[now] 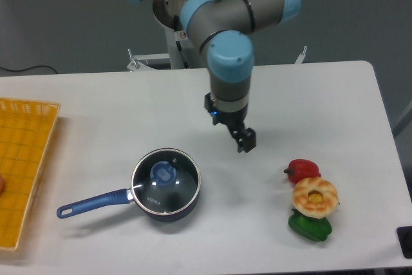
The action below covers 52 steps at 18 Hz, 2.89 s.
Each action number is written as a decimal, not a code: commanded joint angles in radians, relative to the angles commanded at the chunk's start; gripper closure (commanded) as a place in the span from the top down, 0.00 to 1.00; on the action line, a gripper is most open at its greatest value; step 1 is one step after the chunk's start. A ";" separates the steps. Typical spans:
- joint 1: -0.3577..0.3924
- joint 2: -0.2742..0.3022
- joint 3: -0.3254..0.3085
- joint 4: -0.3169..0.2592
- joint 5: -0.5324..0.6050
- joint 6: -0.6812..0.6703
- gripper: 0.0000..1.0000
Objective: Open the lid
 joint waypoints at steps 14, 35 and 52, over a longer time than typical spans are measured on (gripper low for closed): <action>-0.155 -0.106 0.132 -0.002 0.009 -0.140 1.00; -0.212 -0.120 0.121 -0.002 0.008 -0.265 1.00; -0.207 -0.166 0.158 0.002 0.011 -0.278 1.00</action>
